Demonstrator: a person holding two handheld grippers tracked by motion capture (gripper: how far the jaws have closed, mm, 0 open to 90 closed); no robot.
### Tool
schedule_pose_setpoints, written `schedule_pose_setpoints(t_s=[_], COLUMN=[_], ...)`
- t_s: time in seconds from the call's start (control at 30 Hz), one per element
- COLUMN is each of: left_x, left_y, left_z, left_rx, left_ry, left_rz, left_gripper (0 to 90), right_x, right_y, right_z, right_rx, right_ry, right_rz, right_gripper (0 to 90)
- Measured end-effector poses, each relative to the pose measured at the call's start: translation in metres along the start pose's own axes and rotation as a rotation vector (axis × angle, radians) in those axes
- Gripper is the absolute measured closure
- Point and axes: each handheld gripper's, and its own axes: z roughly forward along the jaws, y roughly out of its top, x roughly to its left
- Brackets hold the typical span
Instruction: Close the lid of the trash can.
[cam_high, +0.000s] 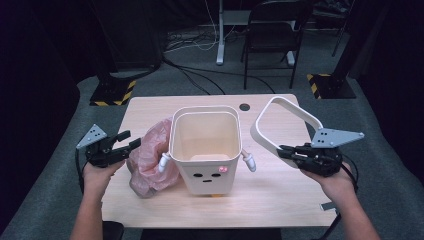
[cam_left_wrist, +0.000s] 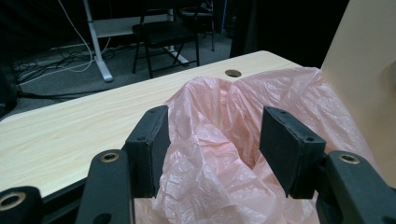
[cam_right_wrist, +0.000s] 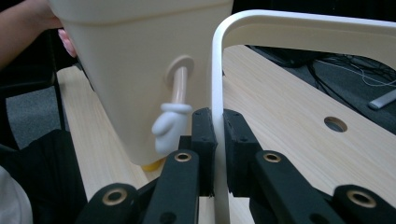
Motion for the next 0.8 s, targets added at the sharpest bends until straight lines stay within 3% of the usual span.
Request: schedule_pose_setpoints(t_s=[0.5, 0.8], left_x=[0.000, 0.001], left_y=[0.000, -0.001], left_z=[-0.001, -0.001], left_rx=[-0.002, 0.004], left_ry=[0.003, 0.006], left_rz=[-0.003, -0.004], left_gripper=[42.4, 42.4], right_x=[0.011, 0.019], right_y=[0.034, 0.066], right_z=[-0.013, -0.005], right_rx=[-0.039, -0.053], right_ry=[0.062, 0.132], right_rz=[-0.048, -0.106], right_gripper=[83.8, 83.9])
